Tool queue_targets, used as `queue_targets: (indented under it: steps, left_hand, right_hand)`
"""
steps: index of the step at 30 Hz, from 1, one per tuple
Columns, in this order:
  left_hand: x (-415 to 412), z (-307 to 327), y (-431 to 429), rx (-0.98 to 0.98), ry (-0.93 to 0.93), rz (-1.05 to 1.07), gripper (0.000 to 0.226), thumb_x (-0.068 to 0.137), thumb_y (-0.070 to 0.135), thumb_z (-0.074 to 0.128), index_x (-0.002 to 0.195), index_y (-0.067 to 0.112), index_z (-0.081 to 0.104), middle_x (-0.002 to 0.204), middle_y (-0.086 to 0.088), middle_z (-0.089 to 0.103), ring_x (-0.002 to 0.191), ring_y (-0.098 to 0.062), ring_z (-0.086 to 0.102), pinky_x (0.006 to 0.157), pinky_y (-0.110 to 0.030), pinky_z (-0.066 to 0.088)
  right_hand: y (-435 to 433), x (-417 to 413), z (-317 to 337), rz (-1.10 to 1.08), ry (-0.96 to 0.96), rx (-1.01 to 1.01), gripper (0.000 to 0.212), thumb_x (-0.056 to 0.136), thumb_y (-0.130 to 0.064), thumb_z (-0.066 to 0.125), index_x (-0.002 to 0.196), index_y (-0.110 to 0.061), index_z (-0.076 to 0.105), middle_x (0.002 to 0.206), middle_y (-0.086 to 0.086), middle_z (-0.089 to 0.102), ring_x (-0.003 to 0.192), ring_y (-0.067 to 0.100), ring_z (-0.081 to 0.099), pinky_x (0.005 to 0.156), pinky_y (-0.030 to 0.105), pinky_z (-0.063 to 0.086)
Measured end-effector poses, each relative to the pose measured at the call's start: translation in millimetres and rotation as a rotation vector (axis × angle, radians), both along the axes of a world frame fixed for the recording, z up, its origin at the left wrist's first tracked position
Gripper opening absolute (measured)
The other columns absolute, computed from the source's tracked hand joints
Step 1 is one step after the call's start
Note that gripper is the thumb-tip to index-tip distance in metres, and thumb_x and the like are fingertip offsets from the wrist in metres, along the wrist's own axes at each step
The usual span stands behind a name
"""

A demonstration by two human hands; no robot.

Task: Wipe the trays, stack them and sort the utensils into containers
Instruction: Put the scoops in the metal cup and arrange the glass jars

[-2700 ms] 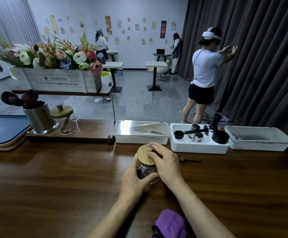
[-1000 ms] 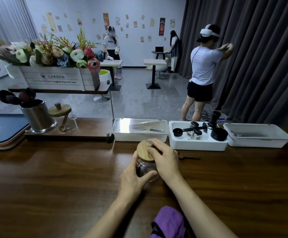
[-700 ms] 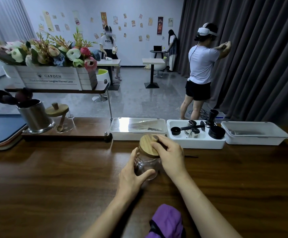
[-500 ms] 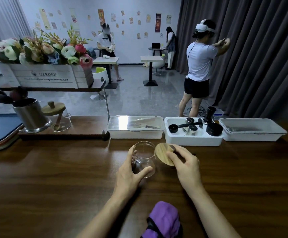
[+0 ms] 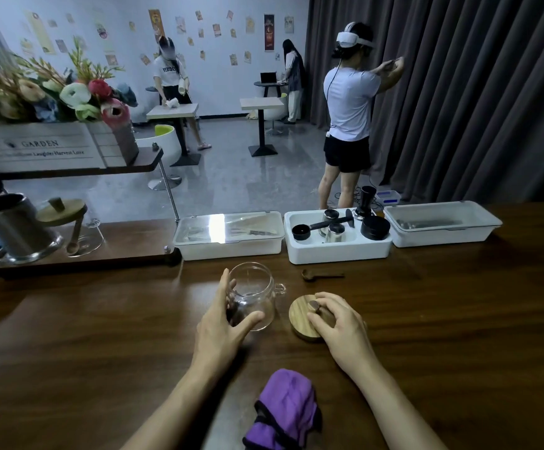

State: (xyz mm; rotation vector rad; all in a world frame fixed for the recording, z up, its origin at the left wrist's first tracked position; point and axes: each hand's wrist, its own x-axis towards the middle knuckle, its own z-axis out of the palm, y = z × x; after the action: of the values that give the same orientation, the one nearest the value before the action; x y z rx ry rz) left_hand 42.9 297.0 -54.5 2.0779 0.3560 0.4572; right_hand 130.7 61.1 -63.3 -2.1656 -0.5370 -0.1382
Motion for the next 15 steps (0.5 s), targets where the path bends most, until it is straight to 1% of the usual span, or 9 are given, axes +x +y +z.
queue_targets:
  steps: [2,4,6,7,8,10,12,15]
  left_hand:
    - [-1.0,0.7,-0.4,-0.003,-0.002,-0.001,0.111,0.066,0.068,0.078,0.155,0.059,0.012,0.149,0.023,0.051,0.133,0.000,0.052,0.113,-0.031,0.042]
    - [-1.3,0.7,-0.4,0.001,0.000,-0.002,0.111,0.067,0.069,0.078,0.155,0.060,0.012,0.146,0.025,0.052,0.132,0.001,0.052,0.112,-0.031,0.042]
    - [-1.0,0.6,0.1,0.010,0.005,-0.002,0.111,0.066,0.069,0.078,0.155,0.060,0.012,0.141,0.030,0.052,0.131,0.001,0.053,0.110,-0.030,0.042]
    - [-0.6,1.0,0.2,0.016,0.008,0.002,0.111,0.066,0.070,0.077,0.155,0.060,0.011,0.139,0.030,0.052,0.130,0.001,0.053,0.110,-0.031,0.043]
    - [-0.1,1.7,0.3,0.021,0.011,0.005,0.111,0.066,0.071,0.077,0.154,0.060,0.011,0.140,0.029,0.053,0.130,0.000,0.053,0.109,-0.032,0.043]
    - [0.8,3.0,-0.1,0.025,0.015,0.007,0.111,0.066,0.071,0.076,0.154,0.061,0.010,0.142,0.025,0.055,0.130,-0.001,0.053,0.110,-0.035,0.044]
    - [0.9,3.1,-0.4,0.034,0.015,0.010,0.110,0.067,0.069,0.077,0.154,0.061,0.010,0.143,0.023,0.056,0.130,-0.002,0.054,0.110,-0.035,0.044]
    - [0.9,1.7,0.3,0.036,0.015,0.019,0.108,0.070,0.064,0.081,0.152,0.064,0.011,0.141,0.024,0.057,0.129,0.000,0.054,0.108,-0.031,0.043]
  right_hand:
    - [-0.3,1.8,-0.8,0.006,0.010,-0.035,0.020,0.090,-0.030,0.073,0.107,-0.021,0.072,0.123,-0.021,0.059,0.114,0.002,0.056,0.092,0.015,0.041]
    - [-1.4,3.9,0.7,0.023,0.037,-0.050,0.020,0.089,-0.034,0.074,0.107,-0.025,0.071,0.124,-0.023,0.058,0.112,-0.005,0.054,0.086,0.004,0.035]
    - [-3.6,7.2,3.8,0.050,0.098,0.002,0.020,0.087,-0.040,0.075,0.104,-0.031,0.070,0.119,-0.027,0.059,0.109,-0.013,0.053,0.085,0.001,0.035]
    - [-4.9,10.2,5.9,0.054,0.142,0.056,0.020,0.086,-0.042,0.075,0.103,-0.033,0.071,0.115,-0.027,0.061,0.109,-0.015,0.053,0.086,0.002,0.038]
    - [-5.7,14.4,8.2,0.044,0.186,0.115,0.018,0.086,-0.043,0.074,0.102,-0.034,0.071,0.111,-0.025,0.065,0.108,-0.014,0.055,0.089,0.006,0.042]
    - [-8.7,28.5,8.4,-0.016,0.217,0.186,0.012,0.090,-0.036,0.071,0.102,-0.039,0.072,0.106,-0.021,0.071,0.106,-0.004,0.062,0.092,0.020,0.051]
    - [-12.3,44.2,7.1,-0.100,0.177,0.157,0.020,0.094,-0.028,0.069,0.110,-0.040,0.071,0.112,-0.018,0.071,0.111,0.007,0.063,0.095,0.026,0.050]
    - [-15.2,64.4,6.3,-0.204,0.130,0.031,0.031,0.094,-0.025,0.068,0.126,-0.029,0.068,0.126,-0.008,0.067,0.122,0.018,0.054,0.104,0.035,0.045]
